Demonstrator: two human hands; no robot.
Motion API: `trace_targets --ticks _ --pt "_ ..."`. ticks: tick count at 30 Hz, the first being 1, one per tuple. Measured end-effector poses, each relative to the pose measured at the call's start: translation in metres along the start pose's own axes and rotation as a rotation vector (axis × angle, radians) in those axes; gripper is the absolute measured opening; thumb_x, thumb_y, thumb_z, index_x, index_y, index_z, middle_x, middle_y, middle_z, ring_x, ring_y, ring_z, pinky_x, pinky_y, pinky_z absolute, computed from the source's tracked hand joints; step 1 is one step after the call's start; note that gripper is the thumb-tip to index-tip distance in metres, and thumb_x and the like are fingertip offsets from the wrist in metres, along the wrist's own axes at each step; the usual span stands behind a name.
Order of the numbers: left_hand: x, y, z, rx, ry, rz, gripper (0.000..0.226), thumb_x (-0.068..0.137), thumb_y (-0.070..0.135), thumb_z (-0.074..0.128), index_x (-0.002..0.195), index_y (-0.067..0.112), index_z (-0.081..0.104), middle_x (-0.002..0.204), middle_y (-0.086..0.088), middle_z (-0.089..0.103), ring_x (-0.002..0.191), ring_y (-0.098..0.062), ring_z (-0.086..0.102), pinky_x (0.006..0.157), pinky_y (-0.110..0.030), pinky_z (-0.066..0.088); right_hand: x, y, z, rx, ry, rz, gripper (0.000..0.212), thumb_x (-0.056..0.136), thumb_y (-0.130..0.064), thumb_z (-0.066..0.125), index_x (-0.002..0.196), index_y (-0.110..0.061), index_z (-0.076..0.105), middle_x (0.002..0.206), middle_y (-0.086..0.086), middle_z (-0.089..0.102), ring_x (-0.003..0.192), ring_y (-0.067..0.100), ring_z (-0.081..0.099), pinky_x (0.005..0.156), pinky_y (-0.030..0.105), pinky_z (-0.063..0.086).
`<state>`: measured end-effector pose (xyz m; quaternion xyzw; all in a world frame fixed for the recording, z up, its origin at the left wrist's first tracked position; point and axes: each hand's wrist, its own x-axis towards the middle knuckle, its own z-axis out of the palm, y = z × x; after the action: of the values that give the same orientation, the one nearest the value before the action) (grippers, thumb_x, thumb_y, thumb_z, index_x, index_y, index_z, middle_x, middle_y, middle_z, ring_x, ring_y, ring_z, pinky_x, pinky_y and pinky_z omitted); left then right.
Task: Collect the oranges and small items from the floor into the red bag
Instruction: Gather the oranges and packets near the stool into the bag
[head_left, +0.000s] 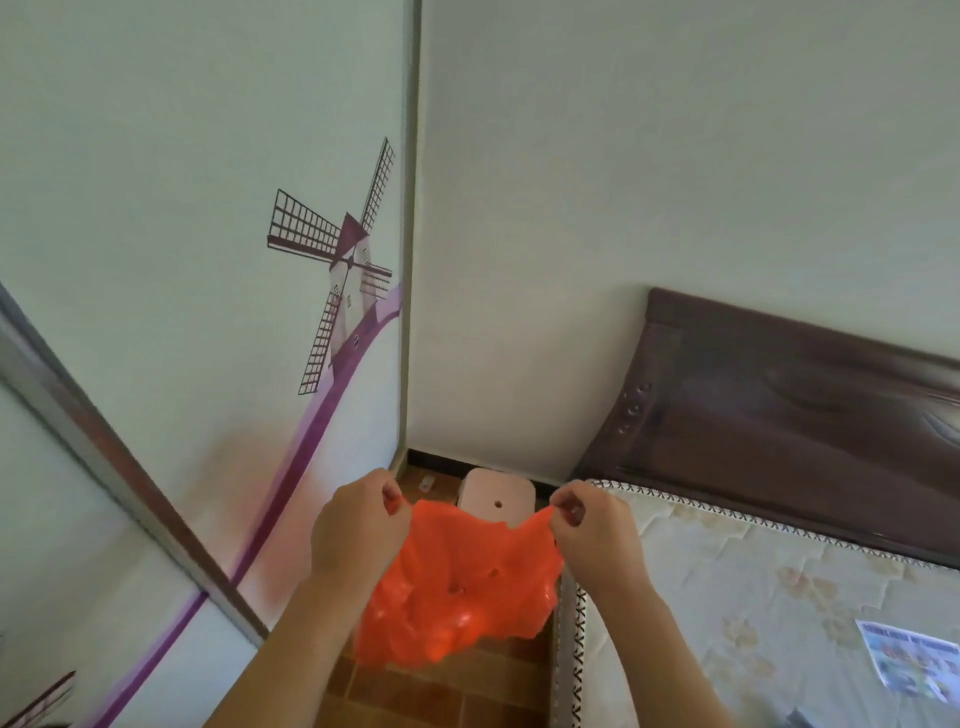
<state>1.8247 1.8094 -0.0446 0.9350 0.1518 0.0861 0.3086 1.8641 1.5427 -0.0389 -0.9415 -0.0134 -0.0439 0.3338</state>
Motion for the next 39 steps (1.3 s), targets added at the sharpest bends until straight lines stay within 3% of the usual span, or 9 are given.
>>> trace_targets --ticks 5,9,11,16,22,26,31,35,39 --pt "0.038 0.002 0.019 0.054 0.016 -0.05 0.013 0.09 0.031 0.074 0.086 0.033 0.062 0.072 0.016 0.063 0.066 -0.003 0.061 0.064 -0.024 0.057 0.066 0.012 0.024 0.058 -0.076 -0.008 0.019 0.081 -0.009 0.069 0.088 -0.026 0.074 0.08 -0.013 0.07 0.077 0.004 0.065 0.072 0.028 0.055" --pt "0.054 -0.008 0.033 0.075 0.008 -0.097 0.009 0.09 0.03 0.073 0.087 0.031 0.064 0.072 0.017 0.062 0.065 0.001 0.058 0.059 -0.014 0.047 0.09 0.018 0.047 0.036 -0.124 -0.037 0.02 0.081 -0.008 0.07 0.088 -0.026 0.074 0.082 -0.014 0.069 0.077 -0.004 0.061 0.065 0.005 0.041" --pt "0.06 -0.018 0.042 0.077 -0.008 -0.112 0.011 0.09 0.03 0.073 0.086 0.031 0.063 0.071 0.017 0.061 0.063 0.002 0.057 0.06 -0.011 0.044 0.096 0.019 0.058 0.024 -0.156 -0.016 0.019 0.083 -0.009 0.07 0.09 -0.026 0.075 0.085 -0.012 0.069 0.074 -0.007 0.06 0.063 0.002 0.04" --pt "0.078 -0.051 0.065 0.059 -0.071 -0.149 0.022 0.091 0.03 0.074 0.079 0.034 0.055 0.065 0.014 0.058 0.059 0.0 0.058 0.058 -0.014 0.044 0.097 0.024 0.093 0.008 -0.234 0.01 0.02 0.085 -0.01 0.07 0.091 -0.03 0.071 0.08 -0.016 0.067 0.077 -0.003 0.062 0.066 0.016 0.051" --pt "0.105 -0.099 0.108 0.052 -0.106 -0.169 0.024 0.093 0.029 0.071 0.08 0.034 0.051 0.067 0.015 0.057 0.061 0.0 0.055 0.056 -0.013 0.037 0.111 0.041 0.167 -0.044 -0.305 0.035 0.018 0.088 -0.015 0.068 0.093 -0.032 0.07 0.084 -0.017 0.065 0.078 0.0 0.06 0.069 0.02 0.053" --pt "0.128 -0.136 0.154 0.048 -0.146 -0.201 0.022 0.093 0.033 0.071 0.084 0.037 0.051 0.073 0.017 0.06 0.065 0.003 0.056 0.06 -0.012 0.04 0.129 0.065 0.22 -0.011 -0.352 0.054 0.017 0.091 -0.015 0.068 0.09 -0.032 0.066 0.082 -0.016 0.065 0.078 0.0 0.062 0.07 0.023 0.056" --pt "0.168 -0.181 0.237 0.05 -0.109 -0.214 0.027 0.091 0.033 0.073 0.082 0.039 0.049 0.071 0.017 0.059 0.063 0.001 0.057 0.058 -0.013 0.043 0.164 0.119 0.3 0.01 -0.394 0.097 0.019 0.093 -0.017 0.069 0.088 -0.035 0.064 0.082 -0.015 0.066 0.08 -0.002 0.063 0.074 0.027 0.059" --pt "0.195 -0.226 0.319 0.07 -0.098 -0.213 0.011 0.089 0.033 0.072 0.087 0.035 0.062 0.078 0.014 0.066 0.07 -0.004 0.063 0.063 -0.026 0.057 0.186 0.174 0.37 0.026 -0.449 0.132 0.015 0.095 -0.022 0.068 0.088 -0.035 0.064 0.085 -0.015 0.068 0.081 -0.002 0.065 0.076 0.025 0.059" --pt "0.211 -0.276 0.4 0.053 -0.086 -0.259 0.011 0.082 0.025 0.076 0.089 0.03 0.069 0.08 0.011 0.07 0.074 -0.014 0.067 0.063 -0.033 0.057 0.199 0.233 0.434 -0.034 -0.495 0.121 0.018 0.095 -0.019 0.067 0.085 -0.034 0.064 0.084 -0.012 0.066 0.081 -0.001 0.064 0.072 0.026 0.059"
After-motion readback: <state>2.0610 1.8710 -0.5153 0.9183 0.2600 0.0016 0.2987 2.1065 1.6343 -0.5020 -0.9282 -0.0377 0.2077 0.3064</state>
